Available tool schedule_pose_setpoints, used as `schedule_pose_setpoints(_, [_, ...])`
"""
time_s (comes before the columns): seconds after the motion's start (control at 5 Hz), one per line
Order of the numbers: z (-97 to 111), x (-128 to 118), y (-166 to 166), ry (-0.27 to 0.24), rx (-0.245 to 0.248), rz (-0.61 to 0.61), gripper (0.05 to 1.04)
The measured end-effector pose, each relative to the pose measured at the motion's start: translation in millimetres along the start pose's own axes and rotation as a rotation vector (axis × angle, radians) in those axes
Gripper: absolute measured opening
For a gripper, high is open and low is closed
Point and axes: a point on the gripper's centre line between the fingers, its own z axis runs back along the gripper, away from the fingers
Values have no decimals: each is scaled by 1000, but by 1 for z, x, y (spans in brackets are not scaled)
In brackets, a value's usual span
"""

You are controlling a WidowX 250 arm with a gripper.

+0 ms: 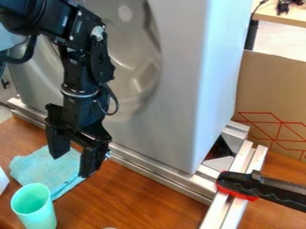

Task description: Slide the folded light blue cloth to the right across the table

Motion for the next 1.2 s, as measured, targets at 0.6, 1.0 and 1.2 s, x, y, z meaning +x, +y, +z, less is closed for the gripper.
schedule_pose_setpoints(0.6, [-28, 36, 50, 20, 25, -41, 1000])
schedule_pose_setpoints(1.0, [-57, 37, 79, 93, 73, -65, 1000])
schedule_pose_setpoints(1.2, [-67, 37, 103, 139, 92, -60, 1000])
